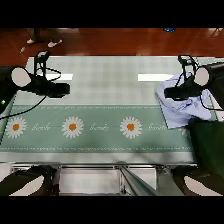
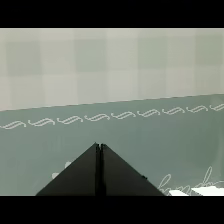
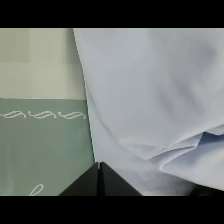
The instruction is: Fold the shirts.
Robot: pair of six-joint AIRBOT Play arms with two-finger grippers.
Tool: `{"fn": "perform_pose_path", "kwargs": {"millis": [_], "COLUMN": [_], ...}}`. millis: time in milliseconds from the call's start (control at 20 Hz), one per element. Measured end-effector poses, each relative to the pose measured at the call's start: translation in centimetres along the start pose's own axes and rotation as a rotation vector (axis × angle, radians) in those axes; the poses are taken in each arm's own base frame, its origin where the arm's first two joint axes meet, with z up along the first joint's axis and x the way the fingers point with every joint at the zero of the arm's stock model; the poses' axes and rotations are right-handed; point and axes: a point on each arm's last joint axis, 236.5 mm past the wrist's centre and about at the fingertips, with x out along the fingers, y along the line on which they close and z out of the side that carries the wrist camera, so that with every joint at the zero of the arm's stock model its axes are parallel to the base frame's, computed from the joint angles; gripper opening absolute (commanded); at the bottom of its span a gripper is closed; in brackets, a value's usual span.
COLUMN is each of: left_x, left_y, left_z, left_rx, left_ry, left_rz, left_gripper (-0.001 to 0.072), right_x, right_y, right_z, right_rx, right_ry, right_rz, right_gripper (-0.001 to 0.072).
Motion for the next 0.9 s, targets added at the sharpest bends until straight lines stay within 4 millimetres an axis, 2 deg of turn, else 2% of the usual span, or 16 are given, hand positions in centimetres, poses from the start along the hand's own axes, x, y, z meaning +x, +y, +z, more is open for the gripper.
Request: {"fn": "perform_pose_path", "kwargs": {"millis": [600, 800, 850, 900], "left_x": [0.0, 0.0, 0.1, 0.1], "left_y": [0.0, -0.1, -0.1, -0.1], "left_z": [0.0, 0.0, 0.1, 0.5], "left_rx": [0.0, 0.002, 0.002, 0.002], "left_ry": [0.0, 0.0, -0.005, -0.022], "left_rz": [0.0, -0.001, -0.001, -0.003], "left_gripper": [0.0017, 0.0018, 0.0021, 0.0089], "right_x": [0.0, 0.0, -0.1, -0.1], "right_y": [0.0, 0.2, 0.3, 0.5], "right_z": [0.0, 1.2, 1.7, 2.4], "right_rx": [0.0, 0.001, 0.001, 0.003], "right_ry": [0.0, -0.049, -0.071, -0.101], "right_rz": [0.0, 0.009, 0.014, 0.019], "right_gripper": [0.0022, 0.0041, 0.0226, 0.0411]}}
